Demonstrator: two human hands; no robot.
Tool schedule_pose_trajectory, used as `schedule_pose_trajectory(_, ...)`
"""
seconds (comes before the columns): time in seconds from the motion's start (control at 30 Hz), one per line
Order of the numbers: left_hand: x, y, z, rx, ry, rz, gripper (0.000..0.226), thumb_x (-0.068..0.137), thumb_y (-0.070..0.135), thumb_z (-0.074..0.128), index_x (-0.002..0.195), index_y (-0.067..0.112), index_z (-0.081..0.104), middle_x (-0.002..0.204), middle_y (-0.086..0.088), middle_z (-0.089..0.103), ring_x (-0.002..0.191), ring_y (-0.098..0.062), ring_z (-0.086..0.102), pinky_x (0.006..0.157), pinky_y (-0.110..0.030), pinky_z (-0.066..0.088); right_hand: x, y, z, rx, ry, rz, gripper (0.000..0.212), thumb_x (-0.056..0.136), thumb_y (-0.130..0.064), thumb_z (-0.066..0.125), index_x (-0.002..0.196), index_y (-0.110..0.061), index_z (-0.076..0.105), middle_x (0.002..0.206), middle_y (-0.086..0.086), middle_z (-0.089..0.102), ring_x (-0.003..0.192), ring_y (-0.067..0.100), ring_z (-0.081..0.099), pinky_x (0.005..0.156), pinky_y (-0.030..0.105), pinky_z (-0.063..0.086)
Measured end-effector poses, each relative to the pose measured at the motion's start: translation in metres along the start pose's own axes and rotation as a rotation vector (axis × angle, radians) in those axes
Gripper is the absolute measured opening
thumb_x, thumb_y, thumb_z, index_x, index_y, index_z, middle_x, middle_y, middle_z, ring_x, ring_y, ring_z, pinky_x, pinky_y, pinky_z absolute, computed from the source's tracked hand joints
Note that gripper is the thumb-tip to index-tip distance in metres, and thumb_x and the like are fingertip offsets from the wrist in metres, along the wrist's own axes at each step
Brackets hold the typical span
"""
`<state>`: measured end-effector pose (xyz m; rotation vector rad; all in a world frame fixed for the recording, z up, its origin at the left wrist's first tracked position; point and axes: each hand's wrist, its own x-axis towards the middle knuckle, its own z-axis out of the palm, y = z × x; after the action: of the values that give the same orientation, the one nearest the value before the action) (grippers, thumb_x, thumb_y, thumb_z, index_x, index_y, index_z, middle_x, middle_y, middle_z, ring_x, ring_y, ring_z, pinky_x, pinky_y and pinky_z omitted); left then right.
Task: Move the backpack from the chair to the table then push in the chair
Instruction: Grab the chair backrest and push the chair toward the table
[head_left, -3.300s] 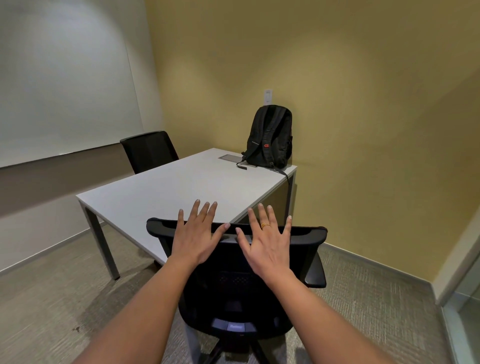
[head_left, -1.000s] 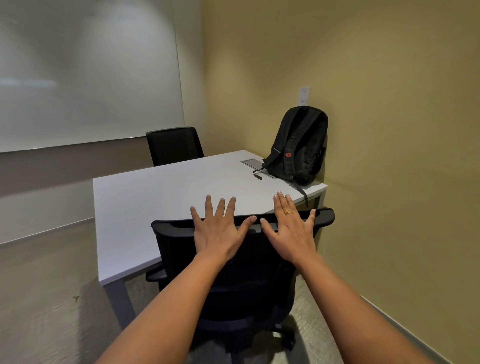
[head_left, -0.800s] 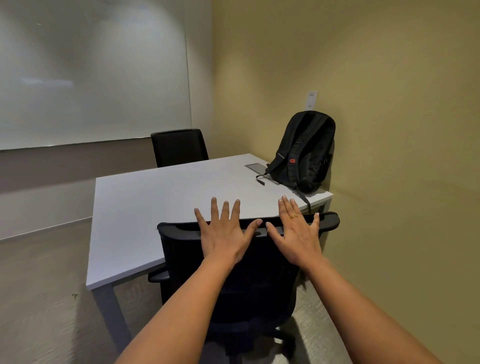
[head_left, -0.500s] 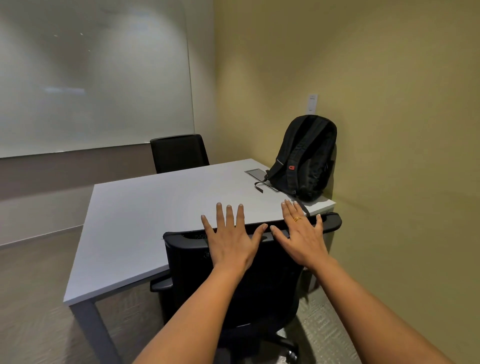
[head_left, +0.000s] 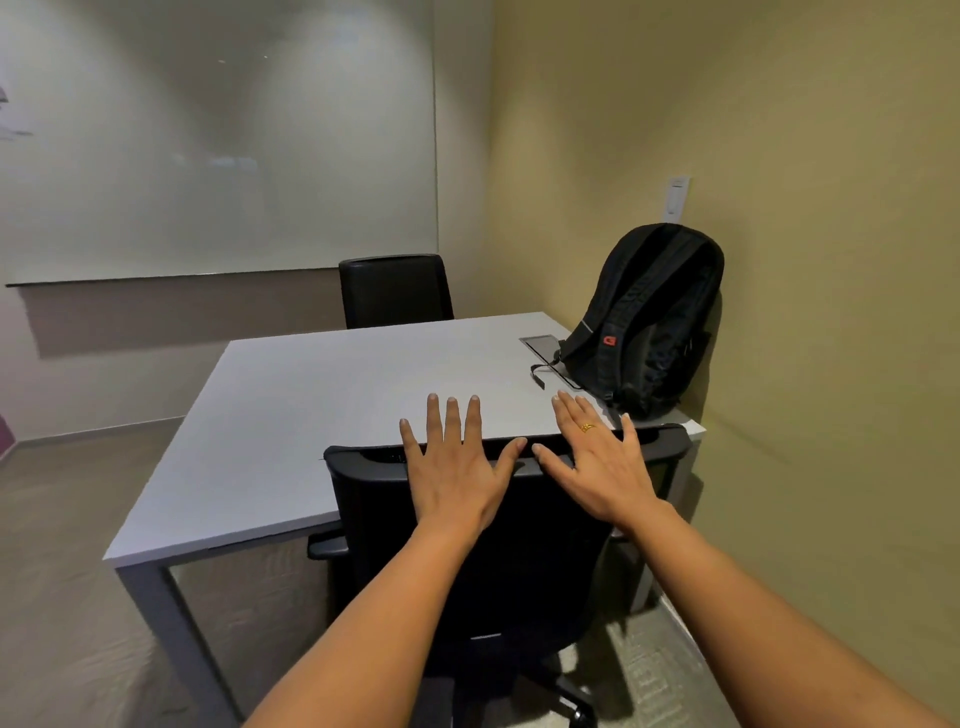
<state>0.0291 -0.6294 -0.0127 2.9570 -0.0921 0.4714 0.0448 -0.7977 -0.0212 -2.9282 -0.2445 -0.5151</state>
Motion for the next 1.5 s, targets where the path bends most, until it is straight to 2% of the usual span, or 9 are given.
schedule_pose_trajectory(0.2, 0.012, 0.038, 0.010, 0.040, 0.004, -0.072, 0.080, 0.083, 0.070, 0.002, 0.148, 0.024, -0.004, 0.159, -0.004, -0.001, 0.144, -0.024, -0.017, 0.113, -0.052, -0.009, 0.020, 0.029, -0.001, 0.068, -0.032, -0.008, 0.079, 0.087, -0.068, 0.018, 0.147, -0.021, 0.000, 0.156, -0.007, -0.004, 0.141, 0.008, -0.009, 0.109, 0.054, -0.009)
schedule_pose_trajectory(0.43, 0.031, 0.072, 0.021, 0.052, 0.015, -0.131, 0.085, 0.078, 0.071, -0.003, 0.148, 0.024, -0.005, 0.159, -0.003, -0.001, 0.144, -0.022, -0.016, 0.115, -0.050, -0.008, 0.042, 0.066, 0.001, 0.080, -0.026, -0.065, 0.071, 0.092, -0.061, 0.021, 0.148, -0.021, 0.002, 0.156, -0.007, -0.001, 0.141, 0.009, -0.008, 0.109, 0.054, -0.008)
schedule_pose_trajectory(0.7, 0.047, 0.088, 0.026, 0.048, -0.004, -0.135, 0.082, 0.081, 0.071, 0.002, 0.148, 0.025, -0.006, 0.158, -0.003, -0.005, 0.143, -0.025, -0.018, 0.114, -0.051, -0.009, 0.061, 0.086, 0.004, 0.072, -0.005, -0.082, 0.066, 0.093, -0.057, 0.023, 0.147, -0.024, 0.003, 0.156, -0.006, 0.002, 0.142, 0.011, -0.005, 0.110, 0.055, -0.007)
schedule_pose_trajectory(0.87, 0.050, 0.089, 0.027, 0.050, -0.003, -0.123, 0.086, 0.076, 0.071, -0.006, 0.148, 0.025, -0.006, 0.159, -0.003, -0.004, 0.143, -0.026, -0.017, 0.115, -0.050, -0.007, 0.064, 0.088, 0.006, 0.072, 0.036, -0.075, 0.082, 0.077, -0.066, 0.002, 0.147, -0.024, 0.004, 0.156, -0.006, 0.004, 0.142, 0.011, -0.003, 0.110, 0.055, -0.006)
schedule_pose_trajectory(0.93, 0.050, 0.087, 0.027, 0.047, -0.007, -0.118, 0.082, 0.080, 0.071, -0.001, 0.148, 0.025, -0.005, 0.159, -0.003, -0.003, 0.144, -0.026, -0.016, 0.115, -0.050, -0.006, 0.062, 0.087, 0.007, 0.066, 0.041, -0.071, 0.087, 0.072, -0.067, -0.004, 0.147, -0.024, 0.004, 0.156, -0.006, 0.004, 0.142, 0.011, -0.003, 0.110, 0.055, -0.006)
schedule_pose_trajectory(1.27, 0.033, 0.073, 0.025, 0.056, 0.012, -0.098, 0.082, 0.083, 0.070, 0.005, 0.148, 0.022, -0.003, 0.159, -0.003, -0.001, 0.144, -0.021, -0.015, 0.116, -0.048, -0.008, 0.043, 0.071, 0.006, 0.067, 0.035, -0.077, 0.090, 0.071, -0.068, -0.005, 0.147, -0.022, 0.003, 0.156, -0.007, 0.001, 0.141, 0.010, -0.005, 0.110, 0.053, -0.007)
schedule_pose_trajectory(1.33, 0.032, 0.070, 0.025, 0.053, 0.015, -0.100, 0.082, 0.083, 0.070, 0.005, 0.149, 0.021, -0.002, 0.159, -0.003, 0.000, 0.144, -0.020, -0.015, 0.116, -0.048, -0.008, 0.040, 0.068, 0.005, 0.069, 0.024, -0.084, 0.086, 0.075, -0.068, -0.001, 0.147, -0.022, 0.003, 0.156, -0.007, 0.000, 0.141, 0.010, -0.006, 0.110, 0.053, -0.007)
schedule_pose_trajectory(1.43, 0.031, 0.068, 0.024, 0.041, 0.002, -0.107, 0.082, 0.084, 0.070, 0.007, 0.149, 0.020, -0.002, 0.159, -0.004, 0.000, 0.144, -0.020, -0.014, 0.115, -0.047, -0.007, 0.038, 0.066, 0.005, 0.081, 0.005, -0.087, 0.072, 0.090, -0.062, 0.017, 0.147, -0.021, 0.003, 0.156, -0.006, 0.000, 0.141, 0.010, -0.006, 0.110, 0.053, -0.006)
schedule_pose_trajectory(1.5, 0.030, 0.068, 0.024, 0.032, -0.002, -0.110, 0.082, 0.084, 0.070, 0.007, 0.149, 0.020, -0.002, 0.159, -0.004, 0.001, 0.145, -0.020, -0.013, 0.116, -0.046, -0.006, 0.038, 0.066, 0.004, 0.075, 0.006, -0.089, 0.072, 0.090, -0.062, 0.016, 0.147, -0.021, 0.003, 0.156, -0.006, 0.000, 0.141, 0.010, -0.006, 0.110, 0.053, -0.006)
